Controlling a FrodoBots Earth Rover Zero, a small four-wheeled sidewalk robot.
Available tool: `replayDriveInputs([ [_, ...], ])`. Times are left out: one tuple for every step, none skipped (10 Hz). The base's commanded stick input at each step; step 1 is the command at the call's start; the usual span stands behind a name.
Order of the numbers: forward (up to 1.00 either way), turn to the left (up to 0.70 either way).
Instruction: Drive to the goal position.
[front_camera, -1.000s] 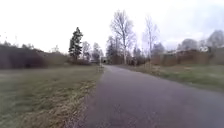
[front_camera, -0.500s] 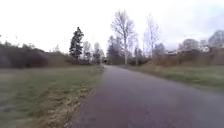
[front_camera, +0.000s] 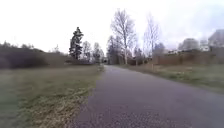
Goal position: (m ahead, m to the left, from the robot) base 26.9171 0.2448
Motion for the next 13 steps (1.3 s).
replayDriveInputs([
  [0.70, 0.00],
  [0.70, 0.00],
  [0.70, 0.00],
  [0.70, 0.00],
  [0.70, 0.00],
  [0.70, 0.00],
  [0.70, 0.00],
  [0.70, 0.00],
  [0.70, 0.00],
  [0.70, 0.00],
  [0.70, 0.00],
  [0.70, 0.00],
  [0.70, 0.00],
])
